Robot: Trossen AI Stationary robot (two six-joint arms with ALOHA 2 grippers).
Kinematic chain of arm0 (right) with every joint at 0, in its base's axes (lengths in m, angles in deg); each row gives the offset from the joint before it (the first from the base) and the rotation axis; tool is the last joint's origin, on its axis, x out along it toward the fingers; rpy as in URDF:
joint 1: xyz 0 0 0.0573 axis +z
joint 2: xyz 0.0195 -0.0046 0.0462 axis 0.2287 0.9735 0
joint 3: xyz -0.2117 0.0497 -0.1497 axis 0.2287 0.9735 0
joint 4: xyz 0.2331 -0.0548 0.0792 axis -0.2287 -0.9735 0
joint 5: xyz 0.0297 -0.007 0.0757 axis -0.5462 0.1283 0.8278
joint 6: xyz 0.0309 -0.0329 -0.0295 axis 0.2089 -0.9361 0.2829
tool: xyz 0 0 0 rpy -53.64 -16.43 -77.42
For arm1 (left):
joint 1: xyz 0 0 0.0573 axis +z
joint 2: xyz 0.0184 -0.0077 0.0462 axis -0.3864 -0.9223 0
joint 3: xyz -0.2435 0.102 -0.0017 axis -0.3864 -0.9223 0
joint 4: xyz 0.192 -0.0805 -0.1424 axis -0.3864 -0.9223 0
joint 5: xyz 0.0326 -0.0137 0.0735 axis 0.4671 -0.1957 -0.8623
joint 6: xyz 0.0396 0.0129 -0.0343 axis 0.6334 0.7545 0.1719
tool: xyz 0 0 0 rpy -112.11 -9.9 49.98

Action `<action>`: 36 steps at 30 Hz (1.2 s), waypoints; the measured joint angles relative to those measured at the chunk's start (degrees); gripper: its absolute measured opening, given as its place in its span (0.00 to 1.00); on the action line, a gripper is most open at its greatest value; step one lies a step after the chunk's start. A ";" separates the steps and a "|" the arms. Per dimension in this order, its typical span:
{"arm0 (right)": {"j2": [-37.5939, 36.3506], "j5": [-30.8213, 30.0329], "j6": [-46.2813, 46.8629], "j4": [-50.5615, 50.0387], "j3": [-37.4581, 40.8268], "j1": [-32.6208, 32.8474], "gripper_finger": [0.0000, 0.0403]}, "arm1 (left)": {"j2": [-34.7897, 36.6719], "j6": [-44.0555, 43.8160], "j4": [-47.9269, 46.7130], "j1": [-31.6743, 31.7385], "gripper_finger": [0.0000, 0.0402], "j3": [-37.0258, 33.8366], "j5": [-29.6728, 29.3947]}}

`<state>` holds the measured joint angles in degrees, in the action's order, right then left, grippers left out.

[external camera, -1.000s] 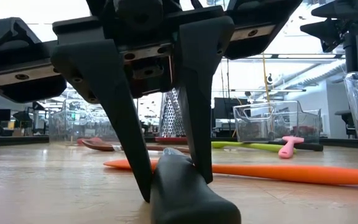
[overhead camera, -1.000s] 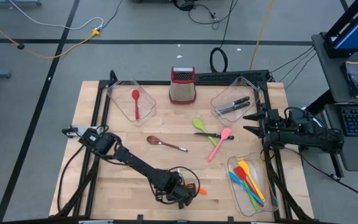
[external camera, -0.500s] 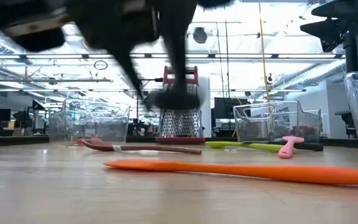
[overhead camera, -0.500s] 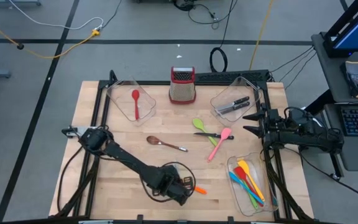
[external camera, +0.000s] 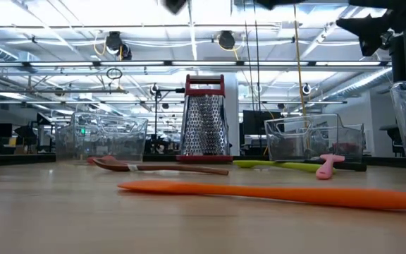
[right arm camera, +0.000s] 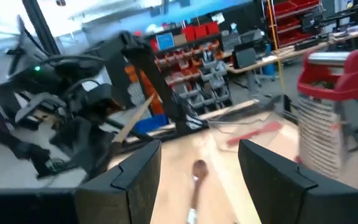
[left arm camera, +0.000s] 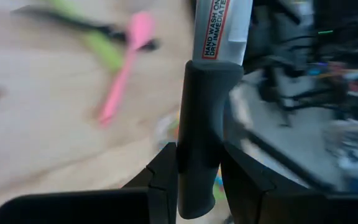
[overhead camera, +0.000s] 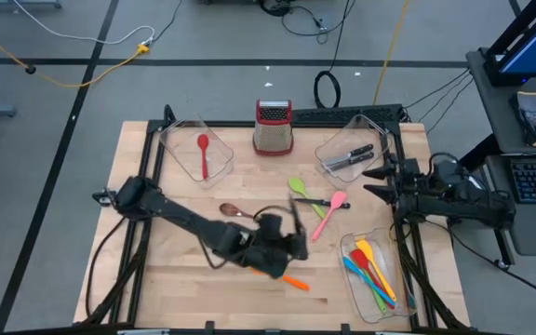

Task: Pick & Place Kitchen Items
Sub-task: Put the silver kitchen knife into the top right transparent bin

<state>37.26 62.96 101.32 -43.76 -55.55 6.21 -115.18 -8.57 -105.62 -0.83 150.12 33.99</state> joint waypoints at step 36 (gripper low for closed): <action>20.39 13.06 3.32 26.52 6.30 -0.02 0.53 | 0.00 46.32 27.76 20.42 0.23 0.11 27.46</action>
<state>57.64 76.02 104.65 -17.24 -49.25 6.19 -115.18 37.75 -77.86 19.58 150.23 61.45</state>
